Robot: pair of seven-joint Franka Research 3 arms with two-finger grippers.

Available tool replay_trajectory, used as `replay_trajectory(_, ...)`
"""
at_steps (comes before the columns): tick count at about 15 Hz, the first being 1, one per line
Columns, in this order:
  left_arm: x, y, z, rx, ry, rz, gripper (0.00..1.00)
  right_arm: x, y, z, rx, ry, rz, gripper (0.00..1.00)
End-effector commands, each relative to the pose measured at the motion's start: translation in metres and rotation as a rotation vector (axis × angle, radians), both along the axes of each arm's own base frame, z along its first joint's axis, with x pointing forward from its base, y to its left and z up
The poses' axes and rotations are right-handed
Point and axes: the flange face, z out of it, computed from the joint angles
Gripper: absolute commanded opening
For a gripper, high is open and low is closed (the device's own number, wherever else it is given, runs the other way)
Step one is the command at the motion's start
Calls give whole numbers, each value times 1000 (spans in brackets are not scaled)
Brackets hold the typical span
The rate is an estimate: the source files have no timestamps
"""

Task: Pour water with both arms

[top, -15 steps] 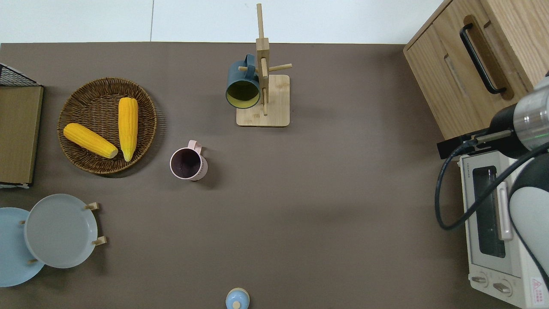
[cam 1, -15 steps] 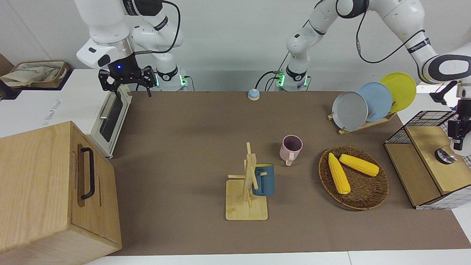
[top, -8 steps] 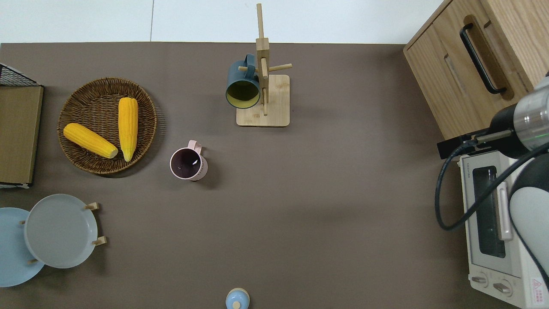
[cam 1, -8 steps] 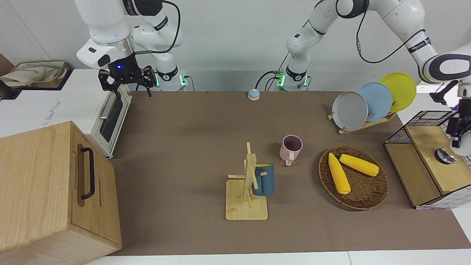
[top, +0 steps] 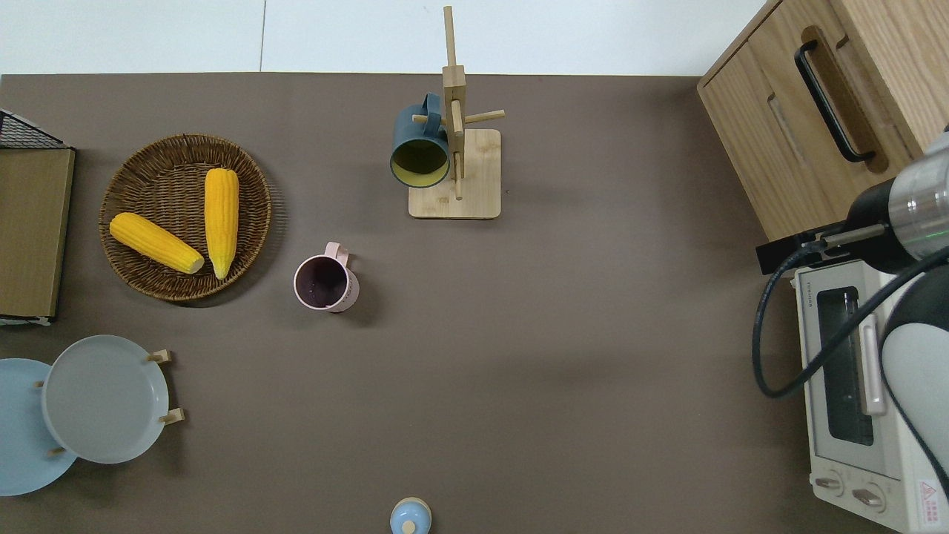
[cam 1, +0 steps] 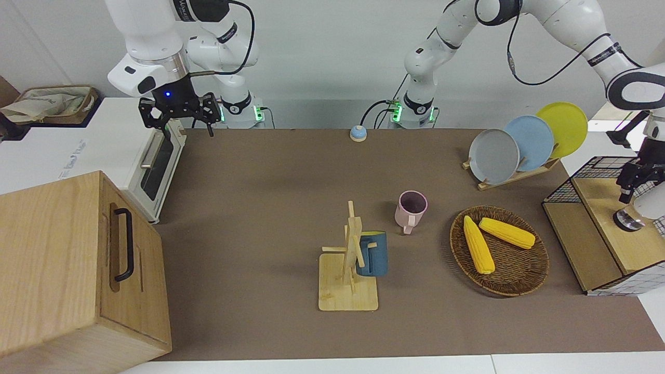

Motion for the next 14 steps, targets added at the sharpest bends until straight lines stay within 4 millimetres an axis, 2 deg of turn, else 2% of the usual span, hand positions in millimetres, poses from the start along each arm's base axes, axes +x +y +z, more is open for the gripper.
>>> replay_trajectory(1,-14,-9,25,43,158,2,998,1,-1,2,19,5,11,983)
replay_trajectory(4,-16,-19,45,33,226,-34,998,1,-1,2,19,5,11,983)
replay_trajectory(6,-25,-30,69,53,290,-1,998,0,-1,3,19,3,11,983)
replay_trajectory(8,-27,-58,91,72,335,38,998,0,-1,3,19,3,11,983)
replay_trajectory(11,-38,-81,111,35,384,85,998,0,-1,3,19,3,11,983)
replay_trajectory(14,-37,-121,130,14,404,138,998,0,-1,3,19,3,11,983)
